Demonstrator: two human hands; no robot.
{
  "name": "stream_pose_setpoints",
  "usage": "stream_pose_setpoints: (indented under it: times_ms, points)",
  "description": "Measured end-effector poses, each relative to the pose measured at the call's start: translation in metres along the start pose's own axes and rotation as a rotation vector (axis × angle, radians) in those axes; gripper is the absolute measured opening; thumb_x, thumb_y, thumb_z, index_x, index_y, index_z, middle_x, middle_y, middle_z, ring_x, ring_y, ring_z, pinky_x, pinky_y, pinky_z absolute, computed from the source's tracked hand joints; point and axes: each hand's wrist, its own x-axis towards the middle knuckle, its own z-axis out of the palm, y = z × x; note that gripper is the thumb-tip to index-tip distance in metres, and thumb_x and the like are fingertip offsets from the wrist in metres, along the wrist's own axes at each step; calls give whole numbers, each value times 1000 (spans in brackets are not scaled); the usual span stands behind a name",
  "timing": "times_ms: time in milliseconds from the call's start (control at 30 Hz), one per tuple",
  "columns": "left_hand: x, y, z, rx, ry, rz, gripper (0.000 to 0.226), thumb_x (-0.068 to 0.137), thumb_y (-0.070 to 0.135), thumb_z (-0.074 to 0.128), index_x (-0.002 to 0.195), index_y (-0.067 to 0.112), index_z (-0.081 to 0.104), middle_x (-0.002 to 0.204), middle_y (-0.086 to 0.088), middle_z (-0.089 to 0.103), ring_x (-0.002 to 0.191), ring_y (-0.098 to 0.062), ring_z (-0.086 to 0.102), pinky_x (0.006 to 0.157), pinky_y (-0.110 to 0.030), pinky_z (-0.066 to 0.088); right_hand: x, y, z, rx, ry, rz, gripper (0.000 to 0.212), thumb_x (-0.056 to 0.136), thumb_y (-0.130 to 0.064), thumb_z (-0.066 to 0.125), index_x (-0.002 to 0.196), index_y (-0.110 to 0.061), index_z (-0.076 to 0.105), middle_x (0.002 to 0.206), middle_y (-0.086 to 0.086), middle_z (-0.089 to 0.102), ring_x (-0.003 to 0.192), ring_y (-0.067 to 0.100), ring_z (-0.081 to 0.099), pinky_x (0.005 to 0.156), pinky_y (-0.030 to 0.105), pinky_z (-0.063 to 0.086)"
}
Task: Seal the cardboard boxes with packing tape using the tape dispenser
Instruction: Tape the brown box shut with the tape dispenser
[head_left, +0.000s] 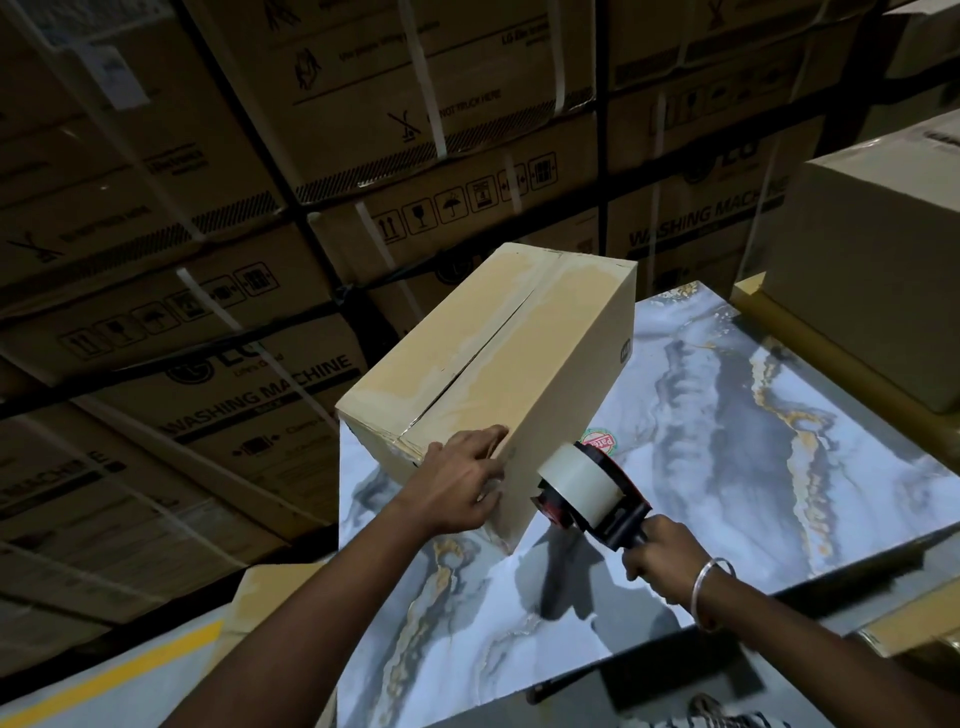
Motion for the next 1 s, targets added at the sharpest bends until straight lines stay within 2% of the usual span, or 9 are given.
stream_pose_setpoints:
  times_ms: [133, 267, 400, 467, 633, 700, 767, 867, 1000]
  points:
    - [10, 3, -9, 99, 9, 61, 29, 89, 30, 46, 97, 18, 71, 144, -10, 43, 109, -31, 48, 76, -44, 51, 5, -1, -3, 42, -28, -3, 24, 44, -15, 63, 62, -11, 48, 48, 2, 41, 41, 19, 32, 43, 24, 28]
    - [12, -2, -16, 117, -10, 67, 21, 88, 38, 50, 102, 32, 65, 136, -4, 39, 108, -24, 44, 76, -39, 44, 8, -5, -9, 89, -46, -12, 25, 45, -13, 63, 63, -11, 45, 47, 3, 37, 41, 18, 29, 45, 24, 25]
    - [27, -5, -19, 71, -98, -46, 47, 80, 44, 58, 122, 35, 37, 127, 2, 36, 104, -21, 38, 73, -35, 40, 7, -10, -15, 122, -70, -28, 25, 48, -11, 62, 63, -12, 42, 47, 4, 35, 41, 17, 27, 45, 24, 24]
    - [37, -7, -21, 33, -146, -82, 60, 75, 44, 64, 126, 32, 35, 126, 3, 36, 105, -22, 38, 71, -34, 39, 7, -12, -17, 131, -87, -34, 25, 49, -11, 61, 64, -12, 41, 49, 5, 34, 43, 17, 26, 46, 24, 23]
    - [30, -7, -5, -2, -119, -162, 84, 76, 44, 54, 150, 49, 13, 134, 2, 29, 119, -24, 32, 100, -43, 27, 8, -17, -23, 169, -117, -40, 29, 50, -9, 61, 64, -14, 36, 53, 6, 30, 46, 17, 22, 47, 25, 20]
    - [28, 0, 4, 0, -55, -164, 97, 75, 34, 56, 152, 52, 1, 141, 2, 26, 132, -27, 25, 115, -57, 10, 6, -21, -23, 215, -117, -45, 30, 49, -8, 61, 63, -15, 35, 54, 6, 30, 47, 17, 22, 48, 25, 19]
    - [30, 3, 6, -57, -52, -180, 108, 73, 25, 56, 150, 54, -13, 156, 3, 13, 146, -23, 7, 115, -67, -7, 5, -27, -23, 264, -126, -65, 30, 50, -7, 60, 62, -15, 34, 55, 6, 30, 47, 18, 22, 48, 26, 18]
    - [31, 3, 3, -139, -126, -203, 107, 82, 19, 56, 149, 47, -24, 166, 9, -11, 153, -17, -12, 117, -62, -13, 2, -39, -24, 313, -144, -87, 29, 51, -6, 59, 62, -14, 34, 55, 6, 31, 46, 18, 22, 48, 26, 17]
    - [25, 0, 3, -205, -173, -148, 96, 89, 18, 55, 158, 31, -10, 165, 9, -19, 153, -14, -14, 121, -53, -8, 0, -62, -22, 371, -186, -111, 27, 53, -4, 58, 64, -14, 35, 59, 7, 32, 46, 18, 22, 48, 28, 15]
